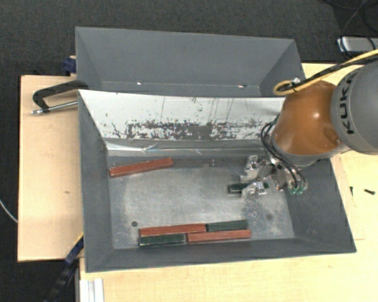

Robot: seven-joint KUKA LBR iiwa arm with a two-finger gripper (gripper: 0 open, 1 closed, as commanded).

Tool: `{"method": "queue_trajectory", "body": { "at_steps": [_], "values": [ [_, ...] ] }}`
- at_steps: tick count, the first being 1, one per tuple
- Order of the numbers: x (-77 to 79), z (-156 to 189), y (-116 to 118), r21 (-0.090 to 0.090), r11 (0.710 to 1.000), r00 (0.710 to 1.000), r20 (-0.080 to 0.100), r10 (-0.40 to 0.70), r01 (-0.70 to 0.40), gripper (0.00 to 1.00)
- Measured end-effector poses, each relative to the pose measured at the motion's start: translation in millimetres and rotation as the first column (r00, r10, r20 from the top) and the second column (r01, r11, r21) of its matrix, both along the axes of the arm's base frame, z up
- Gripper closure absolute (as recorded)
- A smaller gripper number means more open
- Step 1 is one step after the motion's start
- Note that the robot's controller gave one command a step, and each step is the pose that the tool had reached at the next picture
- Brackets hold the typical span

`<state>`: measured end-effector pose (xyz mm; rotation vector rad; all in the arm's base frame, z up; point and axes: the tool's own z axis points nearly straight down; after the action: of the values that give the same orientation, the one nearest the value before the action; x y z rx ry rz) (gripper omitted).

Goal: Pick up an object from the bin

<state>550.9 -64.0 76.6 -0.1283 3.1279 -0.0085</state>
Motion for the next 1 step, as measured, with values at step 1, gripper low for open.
{"method": "queue_trajectory", "body": {
  "at_steps": [1],
  "values": [
    [6.4,122.6,-11.5,0.006,0.997,0.997,-0.005,-0.076,0.076,1.0]
  ]
}}
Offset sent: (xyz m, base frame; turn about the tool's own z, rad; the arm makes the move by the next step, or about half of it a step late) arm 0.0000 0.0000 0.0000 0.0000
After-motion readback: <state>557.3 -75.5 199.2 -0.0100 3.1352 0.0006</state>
